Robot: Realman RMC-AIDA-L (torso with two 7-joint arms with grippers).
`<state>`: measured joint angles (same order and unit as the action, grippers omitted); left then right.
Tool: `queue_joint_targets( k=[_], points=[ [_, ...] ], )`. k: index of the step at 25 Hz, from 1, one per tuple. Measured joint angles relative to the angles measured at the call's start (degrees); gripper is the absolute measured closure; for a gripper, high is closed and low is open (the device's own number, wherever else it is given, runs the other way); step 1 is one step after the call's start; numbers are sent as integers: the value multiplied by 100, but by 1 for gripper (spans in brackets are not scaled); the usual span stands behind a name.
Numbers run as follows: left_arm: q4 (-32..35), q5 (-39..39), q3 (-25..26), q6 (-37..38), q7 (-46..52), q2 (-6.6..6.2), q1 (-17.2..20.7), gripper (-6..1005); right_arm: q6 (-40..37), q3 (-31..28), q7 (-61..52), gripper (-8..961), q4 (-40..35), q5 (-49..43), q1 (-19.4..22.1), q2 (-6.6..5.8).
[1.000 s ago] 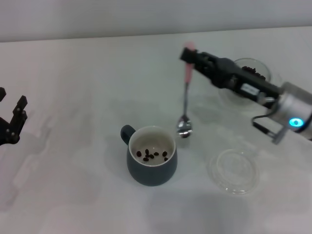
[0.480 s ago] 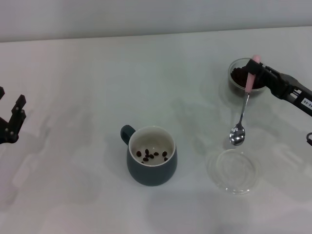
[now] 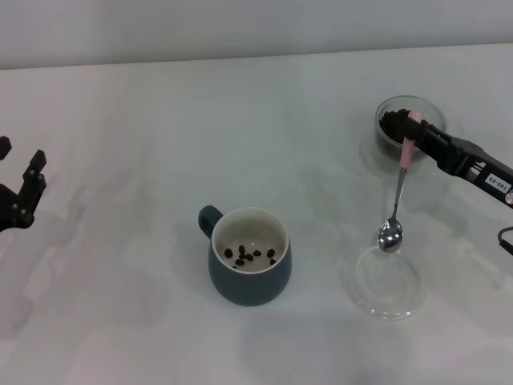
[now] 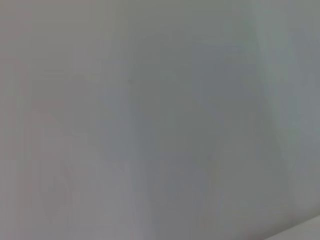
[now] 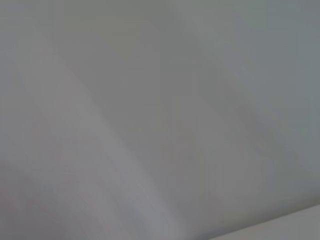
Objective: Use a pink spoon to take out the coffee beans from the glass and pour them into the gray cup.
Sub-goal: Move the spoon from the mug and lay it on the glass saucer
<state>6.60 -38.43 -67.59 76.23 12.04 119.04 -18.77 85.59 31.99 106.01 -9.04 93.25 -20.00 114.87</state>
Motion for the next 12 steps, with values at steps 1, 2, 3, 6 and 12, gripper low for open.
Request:
queue_joint_targets(
  k=[1, 2, 3, 6, 12],
  points=[
    [-3, 21, 0, -6, 0, -2, 0, 542, -33, 4, -7, 784, 0, -1, 3, -2],
    [-6, 35, 0, -12, 0, -4, -1, 542, -61, 10, -17, 784, 0, -2, 11, -4],
    [-7, 41, 0, -15, 0, -5, -1, 542, -85, 14, -23, 784, 0, -4, 22, -7],
    [-5, 44, 6, -40, 0, -5, -3, 542, -128, 56, -54, 784, 0, -14, 76, -8],
    [35, 47, 9, -100, 0, -4, -4, 542, -88, 86, -160, 783, 52, -87, 225, -9]
  ],
)
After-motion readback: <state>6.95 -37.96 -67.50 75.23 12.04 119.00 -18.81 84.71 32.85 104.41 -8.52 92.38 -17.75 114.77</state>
